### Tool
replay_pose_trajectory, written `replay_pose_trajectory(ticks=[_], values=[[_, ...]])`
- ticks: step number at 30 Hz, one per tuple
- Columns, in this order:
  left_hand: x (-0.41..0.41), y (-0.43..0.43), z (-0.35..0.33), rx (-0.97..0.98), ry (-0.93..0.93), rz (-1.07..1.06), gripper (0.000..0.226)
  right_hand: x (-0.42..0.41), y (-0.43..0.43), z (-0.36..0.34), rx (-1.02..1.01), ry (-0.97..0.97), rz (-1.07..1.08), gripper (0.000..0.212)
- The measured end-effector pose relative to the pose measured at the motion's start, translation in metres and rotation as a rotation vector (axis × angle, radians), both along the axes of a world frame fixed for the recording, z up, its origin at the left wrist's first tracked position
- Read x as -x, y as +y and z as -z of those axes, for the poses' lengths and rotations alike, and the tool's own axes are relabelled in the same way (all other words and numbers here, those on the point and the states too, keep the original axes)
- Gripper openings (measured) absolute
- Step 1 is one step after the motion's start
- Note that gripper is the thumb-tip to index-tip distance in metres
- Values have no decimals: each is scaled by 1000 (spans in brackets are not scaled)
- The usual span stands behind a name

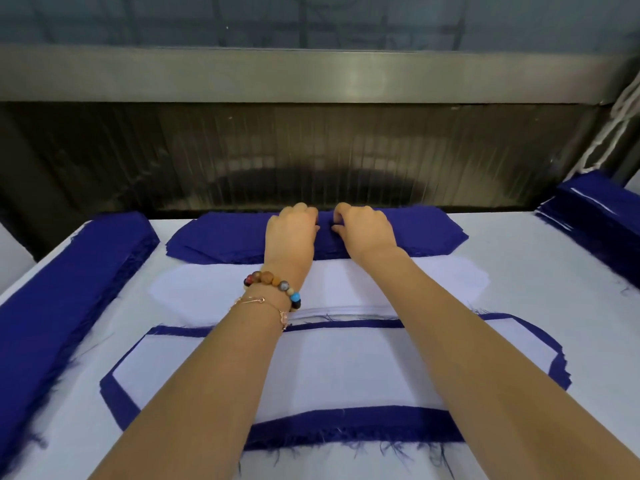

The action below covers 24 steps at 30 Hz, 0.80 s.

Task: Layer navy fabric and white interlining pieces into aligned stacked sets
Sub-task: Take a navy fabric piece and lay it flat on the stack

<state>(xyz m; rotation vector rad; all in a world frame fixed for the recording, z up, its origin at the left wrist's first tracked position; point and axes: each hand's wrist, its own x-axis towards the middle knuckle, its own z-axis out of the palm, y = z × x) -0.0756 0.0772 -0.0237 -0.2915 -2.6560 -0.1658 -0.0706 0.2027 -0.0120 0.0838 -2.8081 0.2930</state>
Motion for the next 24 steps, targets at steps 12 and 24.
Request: replay_pose_trajectory(ticks=[12, 24], values=[[19, -10, -11, -225, -233, 93, 25, 7, -4, -26, -12, -241, -21, 20], [28, -4, 6, 28, -83, 53, 35, 19, 18, -14, 141, -212, -113, 39]])
